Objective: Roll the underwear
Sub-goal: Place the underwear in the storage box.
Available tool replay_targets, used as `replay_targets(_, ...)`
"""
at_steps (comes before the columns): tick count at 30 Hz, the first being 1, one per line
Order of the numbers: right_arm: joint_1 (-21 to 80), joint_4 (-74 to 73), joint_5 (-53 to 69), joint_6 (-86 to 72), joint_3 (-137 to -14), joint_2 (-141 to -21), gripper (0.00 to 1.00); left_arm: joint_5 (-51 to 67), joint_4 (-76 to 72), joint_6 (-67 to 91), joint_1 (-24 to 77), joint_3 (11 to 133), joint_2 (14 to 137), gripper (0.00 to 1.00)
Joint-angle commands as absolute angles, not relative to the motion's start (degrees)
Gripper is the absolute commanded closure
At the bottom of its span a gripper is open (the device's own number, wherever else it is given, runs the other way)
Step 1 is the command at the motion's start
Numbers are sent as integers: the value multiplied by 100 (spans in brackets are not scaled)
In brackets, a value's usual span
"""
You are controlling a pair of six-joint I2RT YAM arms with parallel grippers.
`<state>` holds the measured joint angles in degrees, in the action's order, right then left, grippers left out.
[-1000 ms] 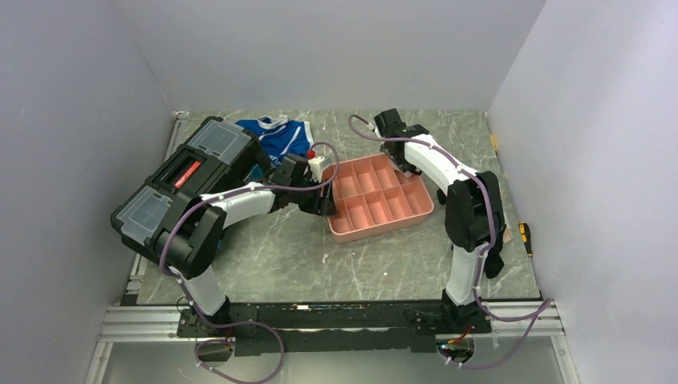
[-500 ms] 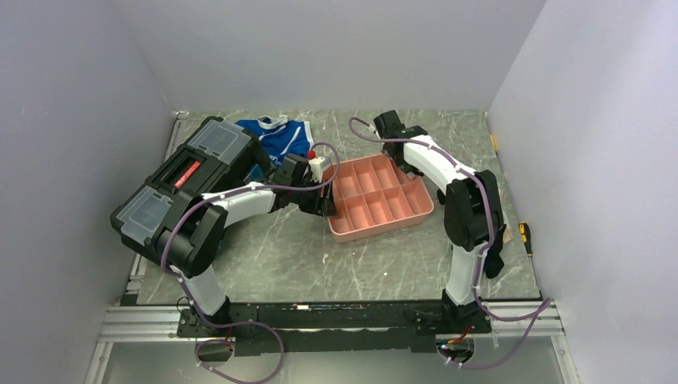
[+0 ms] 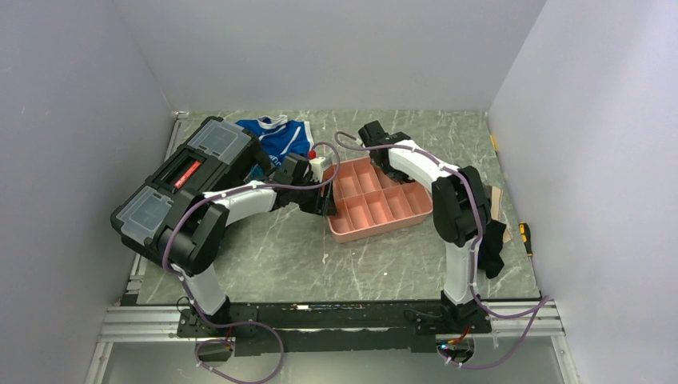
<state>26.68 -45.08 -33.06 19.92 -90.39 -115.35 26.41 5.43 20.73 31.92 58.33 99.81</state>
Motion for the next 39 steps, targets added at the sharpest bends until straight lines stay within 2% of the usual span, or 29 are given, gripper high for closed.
replay_targets(1, 2724, -4668, -3259, 1919, -9319, -11608, 100, 2887, 457, 2092, 3235, 6029, 10090, 39)
replay_targets(7, 2625, -4685, -2920, 1821, -9327, -11698, 100, 2916, 465, 2079, 3242, 6024, 10124, 40)
replay_targets(21, 1733, -5159, -1113, 1385, -10047, -12126, 100, 2971, 499, 2049, 3243, 6069, 10205, 42)
replay_targets(34, 1566, -5319, -967, 1338, -10046, -12419, 100, 2959, 501, 2048, 3243, 6064, 10213, 43)
replay_targets(37, 1529, -5264, -936, 1336, -10018, -12366, 88, 2956, 503, 2035, 3240, 6069, 10208, 43)
replay_targets(39, 1500, -5234, -870, 1323, -10020, -12292, 74, 2961, 516, 2030, 3237, 6082, 10218, 43)
